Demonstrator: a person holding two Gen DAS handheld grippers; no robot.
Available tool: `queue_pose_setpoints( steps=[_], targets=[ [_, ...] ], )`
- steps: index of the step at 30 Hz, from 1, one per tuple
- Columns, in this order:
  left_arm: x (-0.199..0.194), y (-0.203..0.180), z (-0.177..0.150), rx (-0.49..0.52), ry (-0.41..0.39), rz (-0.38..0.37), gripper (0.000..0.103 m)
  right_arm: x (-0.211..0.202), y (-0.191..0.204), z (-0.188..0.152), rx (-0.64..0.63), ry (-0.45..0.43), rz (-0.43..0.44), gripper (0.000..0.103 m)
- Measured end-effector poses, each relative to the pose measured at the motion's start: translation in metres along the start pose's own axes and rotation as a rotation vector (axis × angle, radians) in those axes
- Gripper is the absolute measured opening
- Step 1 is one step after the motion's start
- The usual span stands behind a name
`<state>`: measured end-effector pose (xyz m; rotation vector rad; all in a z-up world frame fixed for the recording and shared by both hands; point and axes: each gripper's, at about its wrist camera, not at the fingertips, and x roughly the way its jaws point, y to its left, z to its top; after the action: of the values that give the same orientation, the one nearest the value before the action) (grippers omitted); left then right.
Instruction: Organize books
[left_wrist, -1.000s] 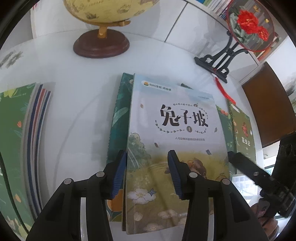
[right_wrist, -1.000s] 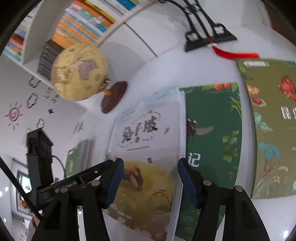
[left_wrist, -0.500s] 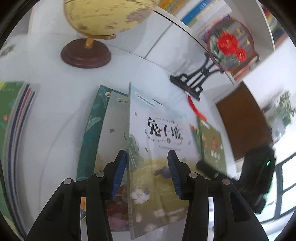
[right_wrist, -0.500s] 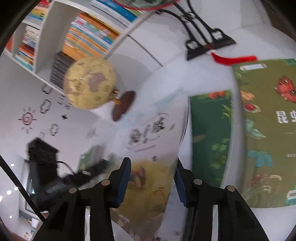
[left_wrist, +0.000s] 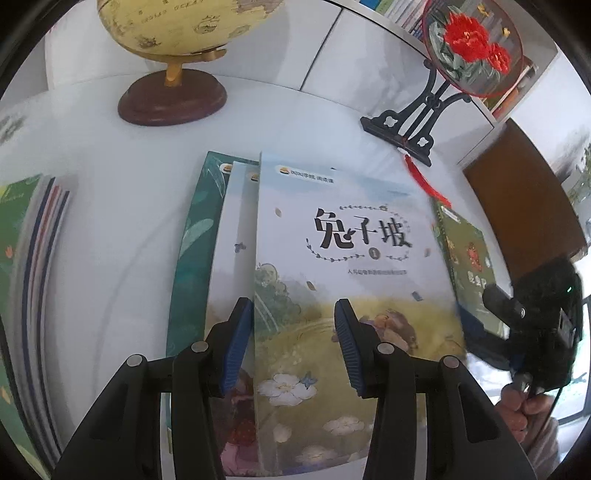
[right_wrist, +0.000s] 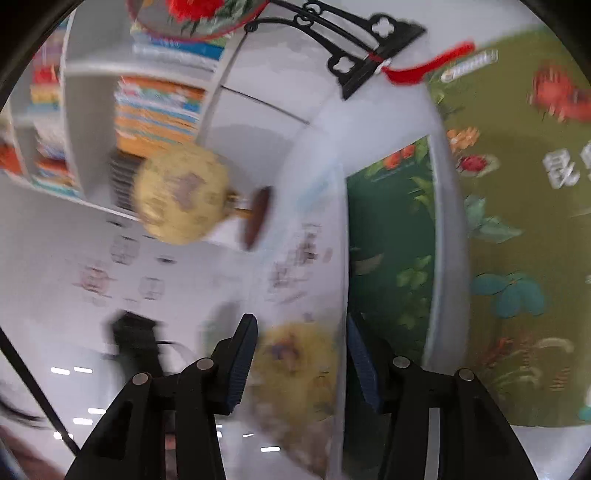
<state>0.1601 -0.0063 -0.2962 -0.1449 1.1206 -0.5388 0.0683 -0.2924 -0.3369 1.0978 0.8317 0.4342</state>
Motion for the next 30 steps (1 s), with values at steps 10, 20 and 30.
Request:
queue_pose_setpoints(
  steps=[10, 20, 30],
  targets=[
    [0.001, -0.021, -0.005, -0.009, 0.02, -0.147, 0.038, 0.024, 0.012, -0.018, -0.088, 0.04, -0.184, 0.012],
    [-0.003, -0.046, 0.003, -0.008, -0.02, -0.233, 0.038, 0.023, 0.049, -0.02, -0.349, 0.023, -0.444, 0.012],
    [-0.02, -0.073, 0.015, 0.068, -0.018, -0.161, 0.038, 0.001, 0.067, -0.019, -0.404, -0.017, -0.504, 0.012]
  ],
)
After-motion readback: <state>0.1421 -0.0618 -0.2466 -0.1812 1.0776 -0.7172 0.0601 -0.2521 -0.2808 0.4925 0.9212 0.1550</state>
